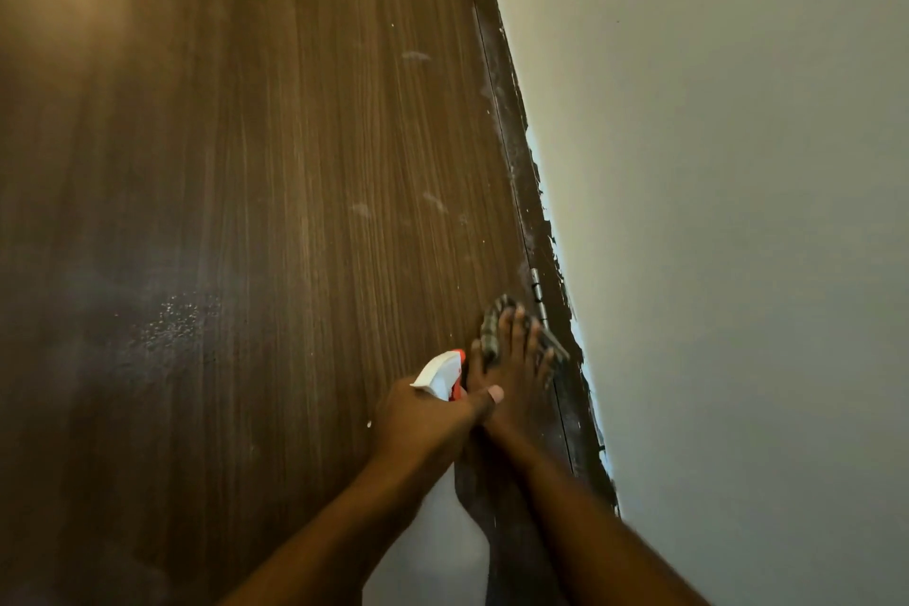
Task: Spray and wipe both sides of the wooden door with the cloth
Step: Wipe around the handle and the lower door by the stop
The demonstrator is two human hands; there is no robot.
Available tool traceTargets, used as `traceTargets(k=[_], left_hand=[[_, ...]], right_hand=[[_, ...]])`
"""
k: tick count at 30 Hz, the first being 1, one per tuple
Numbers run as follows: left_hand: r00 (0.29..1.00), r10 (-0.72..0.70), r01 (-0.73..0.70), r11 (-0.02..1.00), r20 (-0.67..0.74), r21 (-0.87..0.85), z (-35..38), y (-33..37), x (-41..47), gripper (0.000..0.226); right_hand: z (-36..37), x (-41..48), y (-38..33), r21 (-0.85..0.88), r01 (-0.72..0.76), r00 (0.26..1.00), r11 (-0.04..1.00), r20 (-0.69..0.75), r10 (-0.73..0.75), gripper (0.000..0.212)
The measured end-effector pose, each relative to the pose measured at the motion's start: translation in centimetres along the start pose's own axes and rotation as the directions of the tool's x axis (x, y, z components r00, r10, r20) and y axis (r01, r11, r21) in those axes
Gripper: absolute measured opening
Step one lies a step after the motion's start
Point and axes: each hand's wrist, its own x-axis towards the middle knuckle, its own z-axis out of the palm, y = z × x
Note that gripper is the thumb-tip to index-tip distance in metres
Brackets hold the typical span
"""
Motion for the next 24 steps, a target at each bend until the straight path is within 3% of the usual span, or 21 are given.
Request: traceTargets(k=[4, 6, 10, 13, 15, 16, 18, 20, 22, 24], left_hand=[[0.995, -0.036, 0.044, 0.995, 0.091, -0.084, -0.5, -1.0, -0.1, 0.081], [0.993, -0.066, 0.076, 0.992, 0.101, -0.096, -0.7, -1.9, -0.5, 0.088], [0.988, -0.142, 0.148, 0.984, 0.061, -0.098, 0.4, -6.0, -3.8, 0.079], [0.988, -0.119, 0.12, 0.993, 0.098, -0.005, 1.8, -9.4, -6.7, 0.073], [0.988, -0.123, 0.115, 0.989, 0.091, 0.09, 2.3, -11.0, -7.7, 0.073], [0.99, -0.114, 0.102, 0.985, 0.08, 0.138, 2.4, -11.4, -8.0, 0.073], [0.994, -0.098, 0.087, 0.98, 0.05, 0.18, 2.5, -12.2, -8.5, 0.07], [0.997, -0.078, 0.077, 0.988, -0.002, 0.135, 2.3, -12.9, -8.8, 0.065], [0.992, -0.116, 0.12, 0.99, -0.047, 0.075, 2.0, -13.6, -9.4, 0.066], [0.987, -0.155, 0.159, 0.982, -0.042, 0.098, 1.6, -14.4, -9.9, 0.071]], right_hand=[[-0.3, 3.9, 0.1, 0.05, -0.006, 1.0, 0.999, -0.015, 0.007, 0.067], [0.2, -0.4, 1.7, 0.11, 0.035, 0.999, 0.993, -0.039, -0.03, 0.069], [0.9, -11.3, 8.6, 0.168, 0.124, 0.992, 0.978, -0.051, -0.117, 0.062], [0.5, -11.5, 10.7, 0.151, -0.07, 0.995, 0.986, -0.063, 0.08, 0.061], [0.4, -9.0, 8.5, 0.202, -0.272, 0.959, 0.941, -0.026, 0.283, 0.061], [0.5, -8.2, 7.0, 0.239, -0.298, 0.951, 0.924, -0.012, 0.31, 0.062], [1.2, -8.5, 4.2, 0.267, -0.155, 0.984, 0.951, -0.041, 0.172, 0.067], [2.5, -12.3, 2.8, 0.217, 0.112, 0.994, 0.97, -0.01, -0.113, 0.07], [3.5, -17.4, 4.7, 0.128, 0.361, 0.925, 0.924, 0.081, -0.372, 0.066], [3.4, -20.9, 8.6, 0.111, 0.447, 0.879, 0.888, 0.128, -0.459, 0.065]])
